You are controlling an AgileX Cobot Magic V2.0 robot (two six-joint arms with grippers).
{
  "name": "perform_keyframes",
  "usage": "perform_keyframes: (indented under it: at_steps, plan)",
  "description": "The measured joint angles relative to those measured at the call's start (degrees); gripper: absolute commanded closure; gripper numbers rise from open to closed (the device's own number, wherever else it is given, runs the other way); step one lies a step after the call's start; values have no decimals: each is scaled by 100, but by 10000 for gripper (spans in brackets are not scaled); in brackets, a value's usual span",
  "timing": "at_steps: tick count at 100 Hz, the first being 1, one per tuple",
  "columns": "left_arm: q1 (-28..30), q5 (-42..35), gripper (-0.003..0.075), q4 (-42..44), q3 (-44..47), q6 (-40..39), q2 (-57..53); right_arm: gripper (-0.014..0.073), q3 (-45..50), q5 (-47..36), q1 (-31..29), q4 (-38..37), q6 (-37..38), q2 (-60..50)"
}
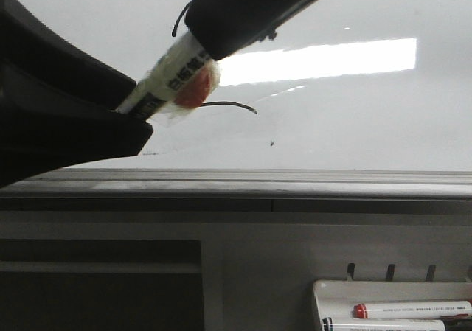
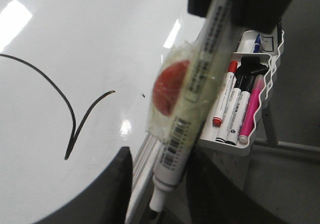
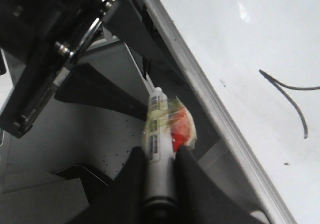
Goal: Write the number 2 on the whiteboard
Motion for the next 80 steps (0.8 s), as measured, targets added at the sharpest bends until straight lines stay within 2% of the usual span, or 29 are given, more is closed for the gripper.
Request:
perform_keyframes:
  at_steps: [21, 64, 71, 74, 80]
  plan:
    - [0, -67, 741, 76, 0, 38, 15, 655, -22, -33, 0, -43, 0, 0]
    - [0, -67, 741, 171, 0, 89, 15, 650, -22, -33, 0, -9, 0, 0]
    - [0, -67, 741, 171, 0, 89, 15, 573, -22, -46, 0, 2, 0, 0]
    - [0, -67, 741, 171, 0, 89, 15, 508, -22, -58, 0, 1, 0, 0]
    - [0, -79, 741, 171, 0, 89, 15, 306, -22, -100, 0, 16, 0, 0]
